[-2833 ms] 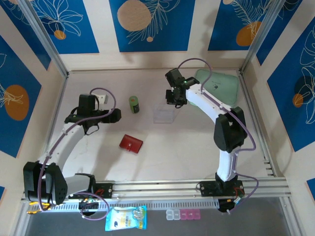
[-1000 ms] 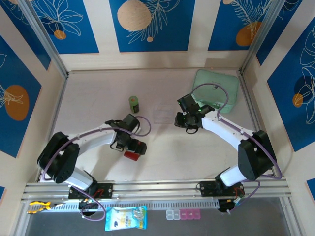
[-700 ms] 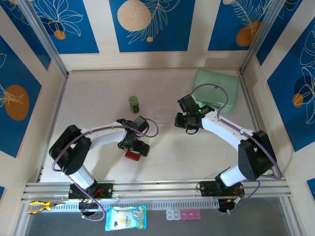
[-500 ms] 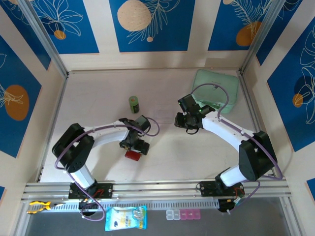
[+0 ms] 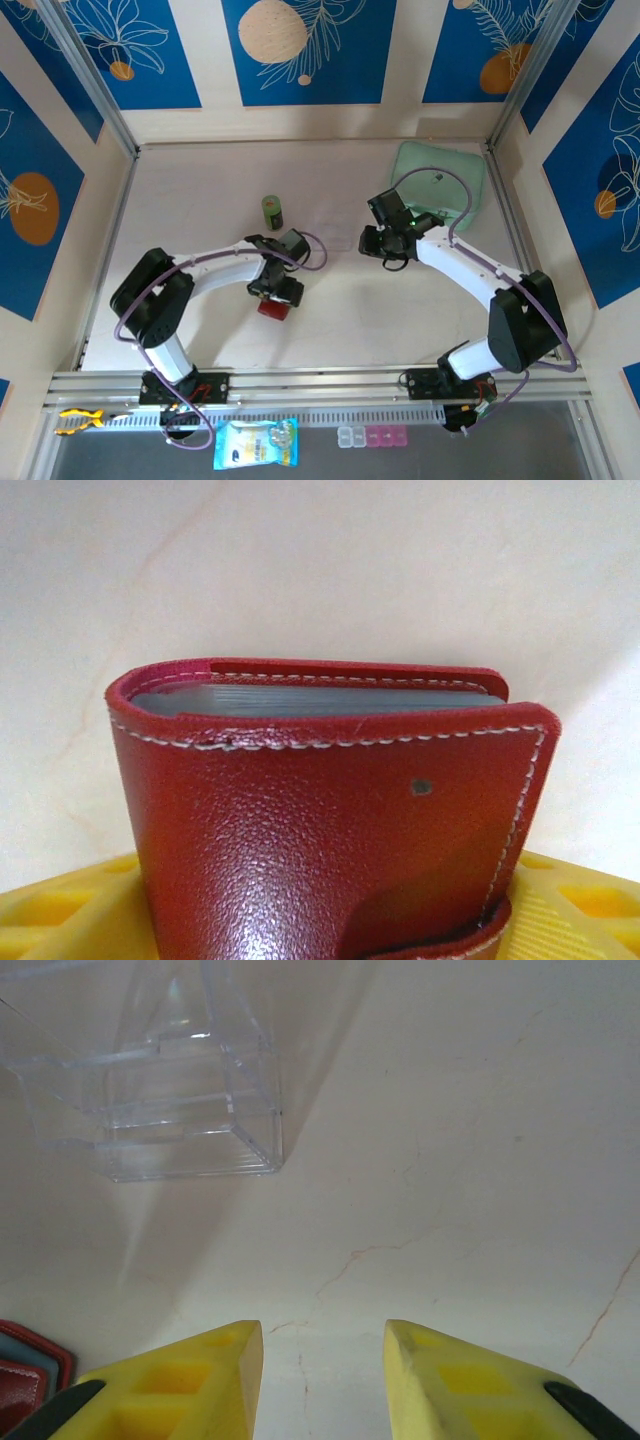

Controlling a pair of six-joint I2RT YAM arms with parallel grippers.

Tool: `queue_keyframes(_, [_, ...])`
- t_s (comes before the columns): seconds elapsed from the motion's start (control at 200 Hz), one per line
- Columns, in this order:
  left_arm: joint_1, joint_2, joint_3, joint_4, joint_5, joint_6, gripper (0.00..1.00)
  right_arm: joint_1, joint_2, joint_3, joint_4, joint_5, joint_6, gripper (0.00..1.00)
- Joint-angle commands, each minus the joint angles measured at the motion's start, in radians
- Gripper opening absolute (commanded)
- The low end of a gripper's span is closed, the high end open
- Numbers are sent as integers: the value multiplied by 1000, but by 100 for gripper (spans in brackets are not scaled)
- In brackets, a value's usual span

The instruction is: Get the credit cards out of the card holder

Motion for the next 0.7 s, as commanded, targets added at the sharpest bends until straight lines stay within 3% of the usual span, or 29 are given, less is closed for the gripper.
queue_keyframes(0.0, [10, 37, 61, 7, -18, -25, 75, -16, -45, 11, -17, -31, -25, 37])
queue_keyframes(0.25, [26, 114, 104, 57, 85, -73, 79, -22, -68, 1, -26, -62, -19, 38])
queue_keyframes(0.695, [13, -25, -11, 147, 200, -170, 81, 48, -15, 26, -22, -115, 44, 39])
